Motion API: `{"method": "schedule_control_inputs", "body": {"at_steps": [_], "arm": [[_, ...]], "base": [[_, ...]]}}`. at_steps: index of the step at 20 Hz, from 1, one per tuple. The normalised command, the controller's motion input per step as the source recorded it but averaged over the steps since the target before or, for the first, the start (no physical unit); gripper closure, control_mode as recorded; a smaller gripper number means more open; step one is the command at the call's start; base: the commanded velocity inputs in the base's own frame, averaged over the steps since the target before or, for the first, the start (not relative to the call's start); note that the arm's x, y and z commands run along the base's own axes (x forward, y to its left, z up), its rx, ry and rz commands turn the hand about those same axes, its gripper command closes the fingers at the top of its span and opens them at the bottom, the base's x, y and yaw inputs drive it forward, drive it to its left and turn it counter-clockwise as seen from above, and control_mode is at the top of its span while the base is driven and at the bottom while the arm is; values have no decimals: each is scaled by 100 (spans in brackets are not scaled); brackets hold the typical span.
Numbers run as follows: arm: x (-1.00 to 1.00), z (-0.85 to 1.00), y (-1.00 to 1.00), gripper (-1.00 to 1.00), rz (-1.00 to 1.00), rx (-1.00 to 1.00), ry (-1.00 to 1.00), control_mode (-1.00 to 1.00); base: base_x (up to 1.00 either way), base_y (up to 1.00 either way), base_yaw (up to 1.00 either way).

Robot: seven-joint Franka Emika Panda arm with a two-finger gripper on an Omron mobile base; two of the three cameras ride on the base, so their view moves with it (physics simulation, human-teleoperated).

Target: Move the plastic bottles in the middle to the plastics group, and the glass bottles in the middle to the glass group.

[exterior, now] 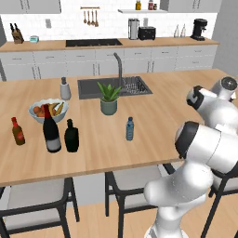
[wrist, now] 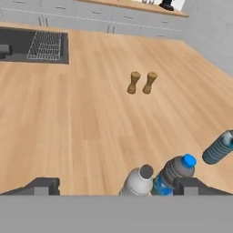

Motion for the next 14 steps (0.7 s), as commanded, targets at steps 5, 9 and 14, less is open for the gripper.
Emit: {"method": "schedule_control_inputs", "body": {"at_steps": [5,9,14], "arm": [[0,35,47,-100,6,5,-4,-100],[-25,2,98,-100,0,0,-4,-100],[-15,0,100,-100,0,-1,1,-100]], "base": [[0,0,0],[0,0,0],[0,0,0]]}}
